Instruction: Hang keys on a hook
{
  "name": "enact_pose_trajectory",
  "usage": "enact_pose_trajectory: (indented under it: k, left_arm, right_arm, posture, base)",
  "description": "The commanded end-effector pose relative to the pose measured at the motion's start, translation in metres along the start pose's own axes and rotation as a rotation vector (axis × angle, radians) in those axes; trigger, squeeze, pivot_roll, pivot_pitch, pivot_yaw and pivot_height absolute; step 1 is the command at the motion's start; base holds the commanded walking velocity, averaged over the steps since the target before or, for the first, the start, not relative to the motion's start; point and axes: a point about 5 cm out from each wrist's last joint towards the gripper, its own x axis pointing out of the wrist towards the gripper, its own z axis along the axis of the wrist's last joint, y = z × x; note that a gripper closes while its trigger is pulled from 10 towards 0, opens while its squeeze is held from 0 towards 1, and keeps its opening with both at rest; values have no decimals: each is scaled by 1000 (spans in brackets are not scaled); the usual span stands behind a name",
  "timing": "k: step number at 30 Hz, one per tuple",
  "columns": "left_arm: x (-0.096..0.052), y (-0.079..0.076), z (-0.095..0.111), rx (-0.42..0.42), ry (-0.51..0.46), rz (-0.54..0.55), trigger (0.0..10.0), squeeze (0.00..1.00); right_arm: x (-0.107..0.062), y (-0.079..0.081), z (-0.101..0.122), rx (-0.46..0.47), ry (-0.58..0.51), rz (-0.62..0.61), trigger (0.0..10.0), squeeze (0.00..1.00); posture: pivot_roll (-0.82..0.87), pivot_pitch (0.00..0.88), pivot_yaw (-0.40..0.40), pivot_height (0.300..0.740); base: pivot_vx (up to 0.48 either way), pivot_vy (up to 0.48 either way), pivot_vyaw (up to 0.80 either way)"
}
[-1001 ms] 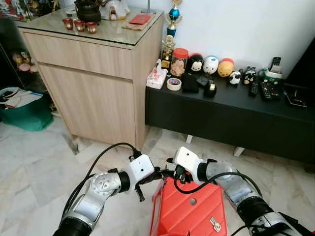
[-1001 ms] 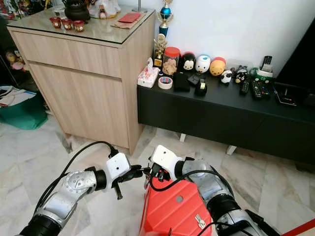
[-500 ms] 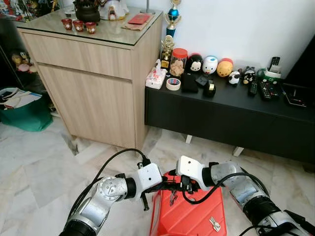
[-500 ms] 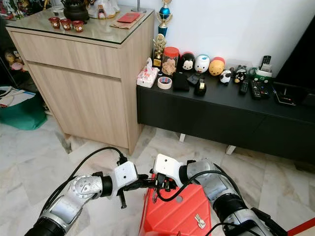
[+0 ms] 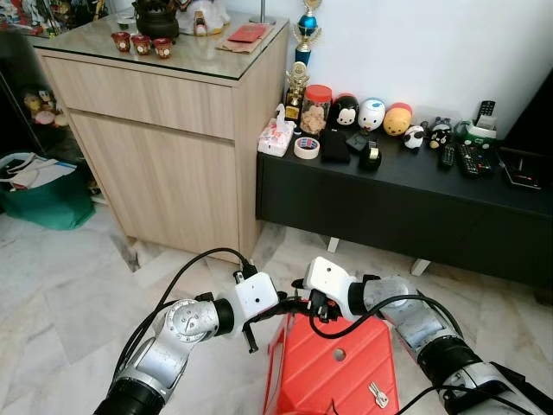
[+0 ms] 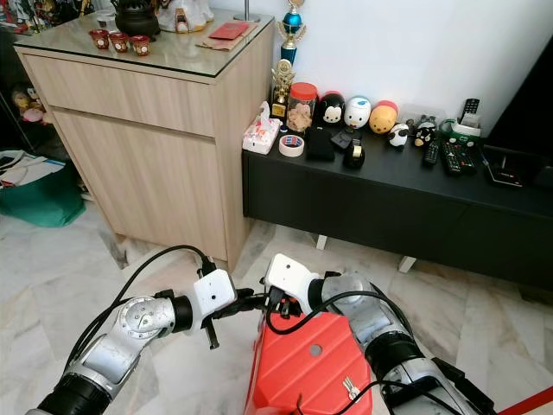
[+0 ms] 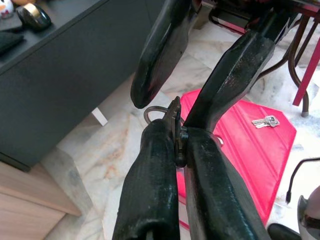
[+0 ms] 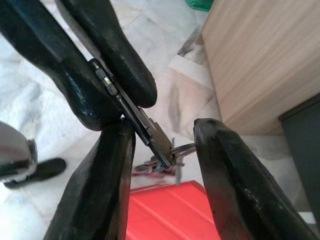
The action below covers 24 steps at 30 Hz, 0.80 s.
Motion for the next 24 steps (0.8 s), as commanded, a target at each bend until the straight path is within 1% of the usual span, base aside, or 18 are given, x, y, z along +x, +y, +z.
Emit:
enact_pose_trajectory:
  k: [1, 2, 3, 5, 6, 7, 9, 13, 16, 19, 20, 21, 24]
  left_arm:
    - [6, -19, -5, 9, 23, -109, 0, 0]
    - [6, -20, -6, 15, 30, -113, 0, 0]
    - [6, -20, -6, 15, 30, -113, 0, 0]
    - [5, -20, -8, 41, 51, -114, 0, 0]
    - [5, -20, -8, 41, 51, -114, 0, 0]
    - [5, -20, -9, 52, 57, -114, 0, 0]
    - [5, -20, -9, 61, 61, -117, 0, 0]
    - [4, -20, -10, 61, 64, -124, 0, 0]
    - [3, -20, -12, 90, 86, -134, 0, 0]
    - [3, -20, -13, 92, 90, -135, 0, 0]
    - [2, -19, -15, 96, 100, -124, 0, 0]
    - [2, -19, -15, 96, 100, -124, 0, 0]
    - [-1, -16, -17, 89, 110, -104, 0, 0]
  right_arm:
    - [-16, -22, 19, 13, -93, -81, 10000, 0]
    - [-16, -16, 18, -6, -93, -25, 10000, 0]
    - [-16, -16, 18, -6, -93, -25, 10000, 0]
    - [-15, -7, 9, -34, -32, 63, 10000, 0]
    - [-15, -7, 9, -34, -32, 63, 10000, 0]
    - [-16, -1, 4, -58, 3, 115, 10000, 0]
    - [-16, 1, 1, -70, 20, 137, 10000, 0]
    - [-16, 1, -1, -78, 41, 145, 10000, 0]
    - [-17, 1, -1, -90, 52, 151, 10000, 0]
    - [-17, 0, -1, -96, 63, 152, 10000, 0]
    - [-19, -4, -1, -94, 62, 108, 10000, 0]
    - [-19, -4, -1, -94, 62, 108, 10000, 0]
    - [-24, -15, 0, -75, 54, 24, 10000, 0]
  posture:
    - [115, 0, -92, 740]
    - [114, 0, -91, 740]
    - [114, 0, -91, 740]
    - [115, 0, -91, 740]
    - [115, 0, -91, 740]
    - [115, 0, -90, 740]
    - [115, 0, -90, 740]
    - [119, 0, -92, 740]
    - [119, 0, -91, 740]
    - [120, 0, -91, 740]
    - [122, 0, -92, 740]
    - [122, 0, -92, 740]
    - [121, 0, -91, 740]
  base:
    - [0, 0, 0]
    - [0, 0, 0]
    - [0, 0, 0]
    - [0, 0, 0]
    - [0, 0, 0]
    - [0, 0, 0]
    - [0, 0, 0]
    - [0, 0, 0]
    - [0, 0, 0]
    - [0, 0, 0]
    - [0, 0, 0]
    - [0, 0, 0]
    - [0, 0, 0]
